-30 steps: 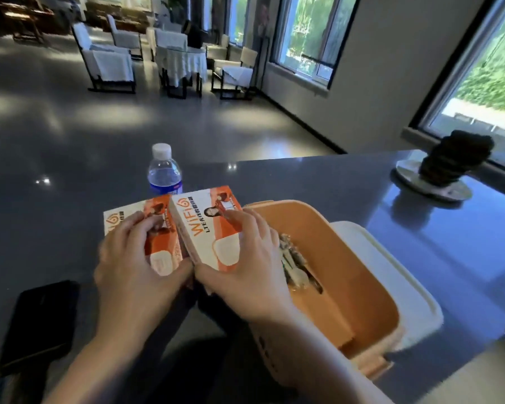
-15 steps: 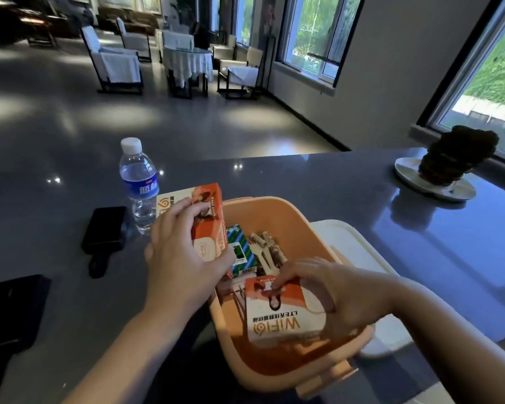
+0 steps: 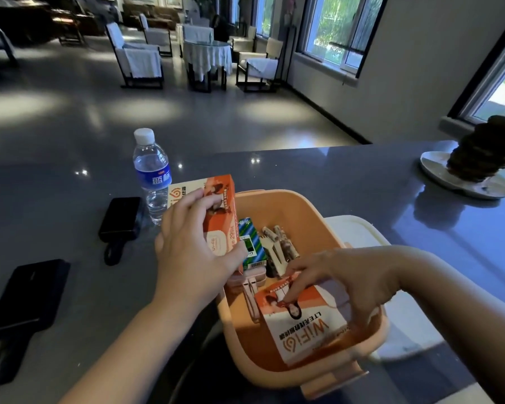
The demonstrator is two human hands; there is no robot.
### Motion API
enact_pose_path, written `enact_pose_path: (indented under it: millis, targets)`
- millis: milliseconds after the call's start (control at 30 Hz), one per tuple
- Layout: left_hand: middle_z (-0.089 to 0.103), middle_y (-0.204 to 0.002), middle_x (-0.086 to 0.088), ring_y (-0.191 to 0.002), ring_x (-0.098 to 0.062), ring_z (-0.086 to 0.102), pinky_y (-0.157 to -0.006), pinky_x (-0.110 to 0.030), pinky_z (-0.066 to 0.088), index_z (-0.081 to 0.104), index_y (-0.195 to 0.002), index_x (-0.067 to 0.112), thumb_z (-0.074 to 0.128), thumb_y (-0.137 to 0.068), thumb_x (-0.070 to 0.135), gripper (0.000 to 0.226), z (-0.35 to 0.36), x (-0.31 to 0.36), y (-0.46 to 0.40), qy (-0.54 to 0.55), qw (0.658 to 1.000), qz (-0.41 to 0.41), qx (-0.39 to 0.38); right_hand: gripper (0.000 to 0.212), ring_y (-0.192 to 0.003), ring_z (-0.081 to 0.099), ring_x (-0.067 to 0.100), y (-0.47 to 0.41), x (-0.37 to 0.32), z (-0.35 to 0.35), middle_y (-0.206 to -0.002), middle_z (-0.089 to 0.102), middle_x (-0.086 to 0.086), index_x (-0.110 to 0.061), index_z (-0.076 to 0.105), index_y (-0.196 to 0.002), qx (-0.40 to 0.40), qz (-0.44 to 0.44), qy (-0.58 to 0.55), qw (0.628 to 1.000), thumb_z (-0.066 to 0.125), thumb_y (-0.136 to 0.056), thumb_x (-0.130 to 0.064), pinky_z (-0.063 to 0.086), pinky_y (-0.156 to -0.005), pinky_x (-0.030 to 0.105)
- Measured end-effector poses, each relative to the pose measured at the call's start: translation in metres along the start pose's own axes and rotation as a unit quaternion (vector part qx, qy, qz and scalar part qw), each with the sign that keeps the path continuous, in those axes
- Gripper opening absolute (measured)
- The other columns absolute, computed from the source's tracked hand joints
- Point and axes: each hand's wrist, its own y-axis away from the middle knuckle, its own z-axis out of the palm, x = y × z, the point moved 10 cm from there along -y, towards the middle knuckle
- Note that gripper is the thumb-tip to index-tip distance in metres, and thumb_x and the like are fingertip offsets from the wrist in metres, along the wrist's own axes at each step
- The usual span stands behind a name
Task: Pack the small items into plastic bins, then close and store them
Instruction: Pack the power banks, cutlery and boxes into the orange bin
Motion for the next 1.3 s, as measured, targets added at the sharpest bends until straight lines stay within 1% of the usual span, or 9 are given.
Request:
enact_pose_path:
  millis: [133, 333, 533, 700, 833, 900, 1000, 1133, 1300]
  targets:
    - [0.031, -0.136, 0.021, -0.124, 0.005, 0.019, -0.103, -0.037, 0.021, 0.043, -0.125, 0.040, 0.064, -0.059, 0.052, 0.070, 0.012, 0.009, 0.004, -0.001, 1.000, 0.012, -0.020, 0.085, -0.131, 0.019, 0.006, 0.031, 0.004, -0.022, -0.144, 0.024, -0.022, -0.053, 0.039, -0.132, 0.092, 0.070, 0.076, 0.990, 0.080, -0.061, -0.032, 0.009, -0.109, 0.033]
    - [0.028, -0.137, 0.024, -0.122, 0.009, 0.016, -0.106, -0.038, 0.020, 0.040, -0.125, 0.043, 0.064, -0.061, 0.053, 0.069, 0.027, 0.021, 0.007, 0.009, 0.999, 0.025, -0.044, 0.077, -0.134, 0.024, 0.012, 0.024, -0.001, -0.012, -0.142, 0.037, -0.012, -0.040, 0.045, -0.133, 0.075, 0.103, 0.065, 0.990, 0.080, -0.066, -0.025, 0.007, -0.116, 0.037]
    - [0.026, -0.136, 0.025, -0.122, 0.010, 0.013, -0.104, -0.034, 0.017, 0.039, -0.126, 0.044, 0.063, -0.061, 0.054, 0.069, 0.028, 0.027, 0.009, 0.010, 0.998, 0.037, -0.058, 0.071, -0.129, 0.029, 0.013, 0.002, 0.001, -0.003, -0.133, 0.042, -0.010, -0.035, 0.044, -0.121, 0.056, 0.097, 0.042, 0.993, 0.083, -0.063, -0.024, 0.016, -0.115, 0.041]
    - [0.027, -0.137, 0.027, -0.129, 0.006, 0.017, -0.104, -0.034, 0.017, 0.042, -0.124, 0.045, 0.063, -0.061, 0.052, 0.068, 0.027, 0.025, 0.011, 0.010, 0.998, 0.034, -0.058, 0.071, -0.117, 0.037, 0.010, -0.007, 0.007, 0.008, -0.124, 0.043, -0.012, -0.034, 0.041, -0.113, 0.064, 0.101, -0.044, 0.992, 0.085, -0.060, -0.018, 0.040, -0.100, 0.037]
    - [0.028, -0.137, 0.026, -0.131, 0.003, 0.019, -0.105, -0.033, 0.017, 0.042, -0.124, 0.044, 0.063, -0.062, 0.051, 0.066, 0.029, 0.028, 0.011, 0.012, 0.997, 0.037, -0.060, 0.070, -0.107, 0.045, 0.013, -0.016, 0.008, 0.023, -0.124, 0.040, -0.011, -0.034, 0.038, -0.107, 0.094, 0.104, -0.054, 0.989, 0.085, -0.061, -0.013, 0.049, -0.085, 0.031]
    - [0.028, -0.138, 0.026, -0.131, 0.003, 0.018, -0.105, -0.034, 0.017, 0.041, -0.125, 0.045, 0.063, -0.062, 0.051, 0.066, 0.031, 0.029, 0.010, 0.012, 0.997, 0.036, -0.063, 0.076, -0.110, 0.047, 0.015, -0.016, 0.008, 0.022, -0.131, 0.037, -0.010, -0.036, 0.037, -0.115, 0.123, 0.110, -0.036, 0.986, 0.085, -0.062, -0.014, 0.049, -0.084, 0.031]
    - [0.027, -0.138, 0.027, -0.130, 0.004, 0.017, -0.105, -0.033, 0.016, 0.041, -0.124, 0.046, 0.062, -0.062, 0.052, 0.065, 0.032, 0.030, 0.011, 0.007, 0.997, 0.038, -0.069, 0.096, -0.123, 0.043, 0.018, -0.009, 0.019, 0.019, -0.143, 0.034, -0.005, -0.034, 0.027, -0.138, 0.151, 0.177, 0.045, 0.972, 0.087, -0.063, -0.031, 0.046, -0.098, 0.038]
    - [0.026, -0.135, 0.031, -0.128, 0.009, 0.016, -0.105, -0.034, 0.018, 0.040, -0.122, 0.048, 0.061, -0.062, 0.056, 0.063, 0.030, 0.028, 0.011, 0.020, 0.997, 0.034, -0.068, 0.095, -0.111, 0.053, 0.025, -0.009, 0.030, 0.029, -0.127, 0.052, 0.008, -0.018, 0.027, -0.143, 0.139, 0.260, 0.110, 0.949, 0.082, -0.069, -0.041, 0.048, -0.094, 0.039]
    - [0.027, -0.136, 0.029, -0.130, 0.006, 0.017, -0.108, -0.038, 0.019, 0.041, -0.121, 0.048, 0.054, -0.058, 0.062, 0.066, 0.029, 0.026, 0.009, 0.021, 0.997, 0.025, -0.071, 0.098, -0.101, 0.058, 0.021, -0.012, 0.032, 0.032, -0.117, 0.058, 0.005, -0.022, 0.023, -0.142, 0.131, 0.262, 0.055, 0.955, 0.084, -0.067, -0.041, 0.054, -0.088, 0.037]
